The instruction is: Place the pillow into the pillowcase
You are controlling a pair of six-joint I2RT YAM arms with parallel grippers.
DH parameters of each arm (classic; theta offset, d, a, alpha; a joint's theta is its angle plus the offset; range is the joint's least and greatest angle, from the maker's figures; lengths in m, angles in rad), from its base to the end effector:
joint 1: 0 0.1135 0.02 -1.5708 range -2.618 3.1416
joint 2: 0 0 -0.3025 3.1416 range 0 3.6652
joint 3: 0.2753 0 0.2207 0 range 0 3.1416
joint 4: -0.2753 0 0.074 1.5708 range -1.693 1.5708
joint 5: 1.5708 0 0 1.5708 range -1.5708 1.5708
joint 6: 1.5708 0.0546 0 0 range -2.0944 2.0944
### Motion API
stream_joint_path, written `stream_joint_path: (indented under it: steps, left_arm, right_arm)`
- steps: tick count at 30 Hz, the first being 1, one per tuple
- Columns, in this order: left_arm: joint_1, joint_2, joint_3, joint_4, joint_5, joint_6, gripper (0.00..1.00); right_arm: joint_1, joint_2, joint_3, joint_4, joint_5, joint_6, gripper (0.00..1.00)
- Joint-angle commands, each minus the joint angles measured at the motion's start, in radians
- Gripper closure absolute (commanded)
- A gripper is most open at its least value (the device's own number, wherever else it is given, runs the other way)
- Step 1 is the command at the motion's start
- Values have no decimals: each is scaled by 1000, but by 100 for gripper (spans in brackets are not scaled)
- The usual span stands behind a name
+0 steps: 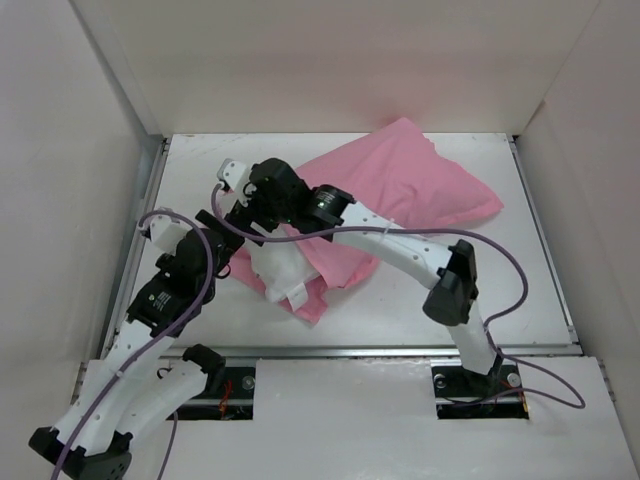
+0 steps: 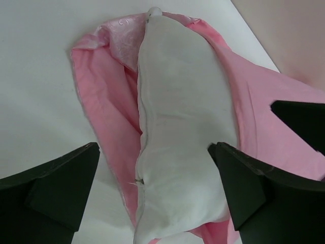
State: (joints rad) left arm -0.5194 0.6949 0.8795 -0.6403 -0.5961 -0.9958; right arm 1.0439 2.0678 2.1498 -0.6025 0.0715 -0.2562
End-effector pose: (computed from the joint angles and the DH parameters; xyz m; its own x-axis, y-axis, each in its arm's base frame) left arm 0.0955 -0.0193 0.3527 -0.1852 -0.6941 -0.6957 -0.3352 0.7101 -0.6192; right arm 0.2460 0.4150 0.3927 -0.0313 -0.5565 -0.8303 -0.8672 0.4281 -0.2542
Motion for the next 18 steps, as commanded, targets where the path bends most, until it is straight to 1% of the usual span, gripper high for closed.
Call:
stream_joint_path:
  steps: [1,3,6,10,11,15,16,18]
  left_arm:
    - [7,-58,70,-10,-19,-12,0]
    - [7,-89,82,-25,-28,-12,0]
    - [7,-146,104,-54,-44,-24,0]
    - [7,-193,139,-146,-134,-63,0]
    - [7,-202,139,-182,-149,-76,0]
    - [7,-202,159,-223,-194,-106,0]
    - [7,-202,159,-223,-203,-106,0]
    - [7,-202,159,-223,-203,-96,0]
  right_arm:
    - [13,93,142,-97,1,-32,7]
    - [34,117,154,-88,11,-32,7]
    - [34,147,140,-49,20,-32,4]
    - [34,207,162,-40,68,-21,4]
    - [34,228,162,-40,68,-21,4]
    - [34,255,162,-25,28,-12,4]
    - [34,265,162,-16,45,-12,3]
    - [34,296,141,3,176,1,1]
